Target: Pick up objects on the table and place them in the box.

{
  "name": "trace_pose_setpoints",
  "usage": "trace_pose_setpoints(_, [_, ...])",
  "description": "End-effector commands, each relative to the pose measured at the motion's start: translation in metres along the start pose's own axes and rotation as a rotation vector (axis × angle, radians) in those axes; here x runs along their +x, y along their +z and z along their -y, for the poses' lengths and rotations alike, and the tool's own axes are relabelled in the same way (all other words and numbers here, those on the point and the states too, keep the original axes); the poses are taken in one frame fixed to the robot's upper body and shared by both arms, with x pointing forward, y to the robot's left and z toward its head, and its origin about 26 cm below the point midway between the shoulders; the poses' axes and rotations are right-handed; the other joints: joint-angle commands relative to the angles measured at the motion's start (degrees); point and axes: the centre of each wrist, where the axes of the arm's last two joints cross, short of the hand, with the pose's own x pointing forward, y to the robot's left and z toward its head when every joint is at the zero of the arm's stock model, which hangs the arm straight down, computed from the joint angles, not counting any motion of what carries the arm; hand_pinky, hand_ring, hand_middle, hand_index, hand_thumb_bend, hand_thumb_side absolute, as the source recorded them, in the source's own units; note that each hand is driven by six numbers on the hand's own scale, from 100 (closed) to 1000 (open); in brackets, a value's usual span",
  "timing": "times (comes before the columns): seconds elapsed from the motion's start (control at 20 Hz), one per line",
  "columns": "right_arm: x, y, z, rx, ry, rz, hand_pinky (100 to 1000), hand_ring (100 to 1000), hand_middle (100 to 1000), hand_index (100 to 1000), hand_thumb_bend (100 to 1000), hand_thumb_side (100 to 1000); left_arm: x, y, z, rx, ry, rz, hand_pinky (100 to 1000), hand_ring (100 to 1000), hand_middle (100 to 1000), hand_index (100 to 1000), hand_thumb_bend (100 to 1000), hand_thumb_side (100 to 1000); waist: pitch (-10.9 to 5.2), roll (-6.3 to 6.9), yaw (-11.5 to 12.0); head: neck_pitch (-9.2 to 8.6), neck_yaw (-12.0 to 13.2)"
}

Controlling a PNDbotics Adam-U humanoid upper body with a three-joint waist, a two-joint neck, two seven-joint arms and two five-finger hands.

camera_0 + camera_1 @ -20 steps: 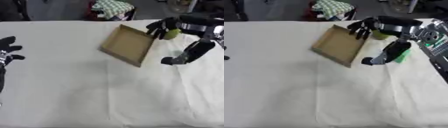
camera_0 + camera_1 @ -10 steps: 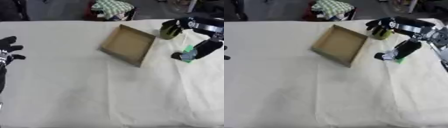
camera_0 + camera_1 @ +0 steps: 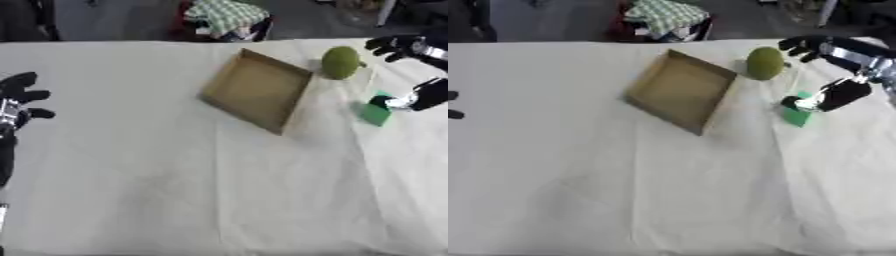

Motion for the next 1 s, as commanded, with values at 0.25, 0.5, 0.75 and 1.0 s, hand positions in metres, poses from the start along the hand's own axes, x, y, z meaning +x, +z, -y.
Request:
trace_pose_setpoints(0.25, [-0.020,0.013,0.013,-0.024,0.026,-0.100,908,954,945,1000,449,213,0.005,-0.002,-0.005,-0.003,-0.018,0.018,595,733,792,736,172,614,-0.67,-0.09,0.1,-0.25,0.2])
trace_pose_setpoints(0.5, [-0.027,0.012,0.008,-0.023,0.015,-0.132,898,943,933,1000,463,217,0.005,-0.002,-0.005,-0.004,-0.018,0.016,596,734,793,736,172,615,-0.66,-0.09,0.3,-0.17,0.3])
trace_pose_setpoints(0.75, [-0.032,0.011,0.004,-0.020,0.000,-0.145,894,935,926,999,473,230,0.005,-0.002,-0.005,-0.005,-0.019,0.015,596,734,793,736,171,616,-0.63,-0.09,0.4,-0.05,0.4])
trace_pose_setpoints(1.0, [-0.036,0.008,-0.001,-0.024,-0.010,-0.174,888,929,920,999,480,240,0.005,-0.002,-0.004,-0.007,-0.016,0.015,596,734,793,736,170,617,-0.62,0.01,0.5,0.00,0.5])
